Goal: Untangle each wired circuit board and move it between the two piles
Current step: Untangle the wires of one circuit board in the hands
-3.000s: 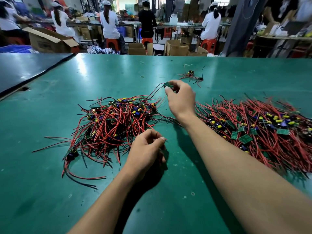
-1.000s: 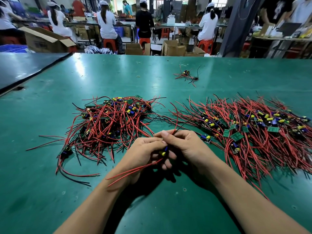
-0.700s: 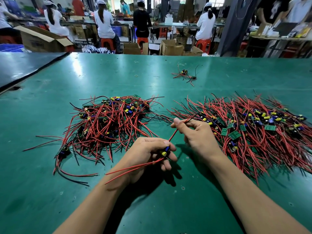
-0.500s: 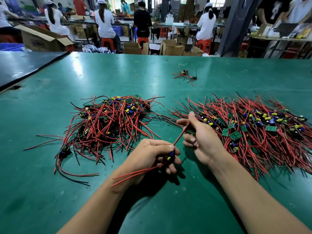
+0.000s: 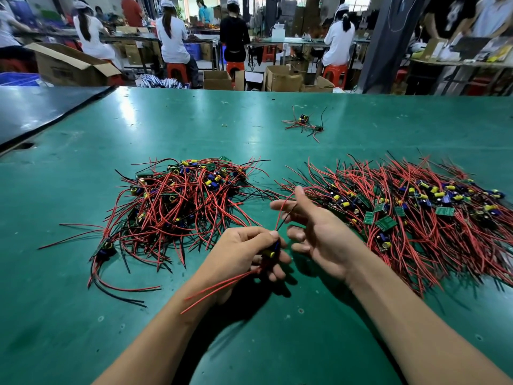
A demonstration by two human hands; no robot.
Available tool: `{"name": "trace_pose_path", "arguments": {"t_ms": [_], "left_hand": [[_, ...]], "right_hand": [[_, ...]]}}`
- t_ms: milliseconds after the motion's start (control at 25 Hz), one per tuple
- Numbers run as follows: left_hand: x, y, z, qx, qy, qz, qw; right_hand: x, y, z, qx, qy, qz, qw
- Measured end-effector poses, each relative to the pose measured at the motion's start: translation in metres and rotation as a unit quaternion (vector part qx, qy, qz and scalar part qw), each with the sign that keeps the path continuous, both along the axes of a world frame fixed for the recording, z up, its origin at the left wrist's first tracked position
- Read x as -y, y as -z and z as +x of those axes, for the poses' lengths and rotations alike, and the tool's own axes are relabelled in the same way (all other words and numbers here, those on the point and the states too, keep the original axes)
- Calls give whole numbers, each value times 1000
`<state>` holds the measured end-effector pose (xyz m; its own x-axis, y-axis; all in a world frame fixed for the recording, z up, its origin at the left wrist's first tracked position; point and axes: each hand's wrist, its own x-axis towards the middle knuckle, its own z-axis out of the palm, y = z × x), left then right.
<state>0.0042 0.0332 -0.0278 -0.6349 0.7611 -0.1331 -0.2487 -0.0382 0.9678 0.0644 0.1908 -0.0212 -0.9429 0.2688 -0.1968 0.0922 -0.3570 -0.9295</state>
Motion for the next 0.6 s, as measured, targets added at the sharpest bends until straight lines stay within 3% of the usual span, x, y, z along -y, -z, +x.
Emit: {"name": "trace_pose_path", "arguments": {"t_ms": [120, 280, 440, 600], "left_hand": [[-1, 0, 2, -16, -11, 0, 1000], [-1, -1, 4, -10, -9, -5, 1000], [1, -3, 3, -3, 10, -18, 1000], [3, -6, 2, 21, 10, -8, 1000]], "right_hand": [[19, 11, 4, -16, -60, 81, 995], [15, 12, 5, 2, -94, 113, 989], [-9, 5, 3, 50, -11, 215, 975], [-21, 6, 4, 21, 47, 172, 984]]}}
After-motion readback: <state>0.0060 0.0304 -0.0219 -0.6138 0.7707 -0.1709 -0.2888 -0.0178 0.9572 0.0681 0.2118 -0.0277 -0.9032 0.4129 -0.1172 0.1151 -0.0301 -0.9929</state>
